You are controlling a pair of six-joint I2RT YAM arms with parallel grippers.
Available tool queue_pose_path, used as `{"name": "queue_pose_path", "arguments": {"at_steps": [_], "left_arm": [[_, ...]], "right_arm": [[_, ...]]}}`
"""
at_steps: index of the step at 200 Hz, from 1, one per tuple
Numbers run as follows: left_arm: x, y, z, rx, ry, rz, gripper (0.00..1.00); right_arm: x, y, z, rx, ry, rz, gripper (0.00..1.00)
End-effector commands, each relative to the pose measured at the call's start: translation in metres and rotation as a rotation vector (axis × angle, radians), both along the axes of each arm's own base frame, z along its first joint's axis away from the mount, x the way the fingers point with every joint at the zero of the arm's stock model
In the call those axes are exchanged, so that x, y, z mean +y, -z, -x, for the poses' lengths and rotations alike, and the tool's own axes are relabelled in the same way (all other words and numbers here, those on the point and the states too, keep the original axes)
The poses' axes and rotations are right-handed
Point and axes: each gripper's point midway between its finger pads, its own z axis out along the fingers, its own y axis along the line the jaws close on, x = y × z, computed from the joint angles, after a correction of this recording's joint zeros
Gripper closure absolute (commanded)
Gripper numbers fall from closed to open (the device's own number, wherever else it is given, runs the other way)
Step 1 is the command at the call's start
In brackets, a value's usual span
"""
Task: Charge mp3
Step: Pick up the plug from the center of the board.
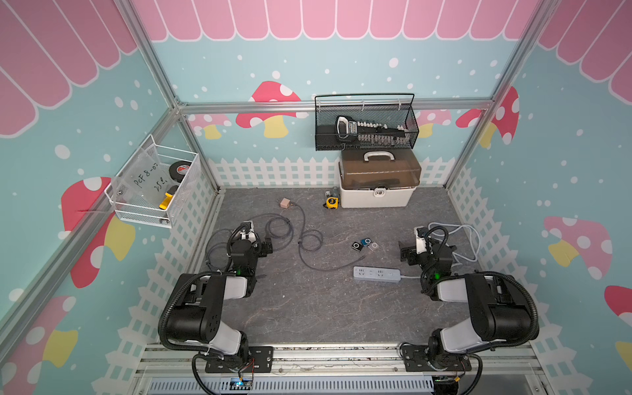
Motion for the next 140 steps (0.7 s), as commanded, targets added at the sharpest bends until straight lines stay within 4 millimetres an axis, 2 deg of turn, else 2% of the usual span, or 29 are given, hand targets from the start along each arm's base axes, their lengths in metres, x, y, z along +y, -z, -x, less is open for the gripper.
{"name": "queue_pose_path", "arguments": {"at_steps": [1, 87, 103, 124, 140], "left_arm": [[0.002, -0.007, -0.005, -0.023, -0.004, 0.008, 0.01], [0.003, -0.005, -0.006, -0.014, 0.008, 0.036, 0.01], [0.004, -0.006, -0.005, -0.02, 0.007, 0.035, 0.01], [0.007, -0.019, -0.004, -0.023, -0.009, 0.033, 0.01], [0.002, -0.043, -0.005, 0.015, 0.019, 0.032, 0.01]], "right_arm": [[0.003, -0.009, -0.005, -0.037, -0.013, 0.01, 0.01], [0.003, -0.009, -0.006, -0.036, -0.014, 0.008, 0.0], [-0.009, -0.009, -0.008, -0.026, 0.058, -0.001, 0.01], [-0.002, -0.029, -0.006, -0.037, 0.013, 0.0, 0.0], [-0.004, -0.052, -0.007, 0.001, 0.031, -0.008, 0.01]]}}
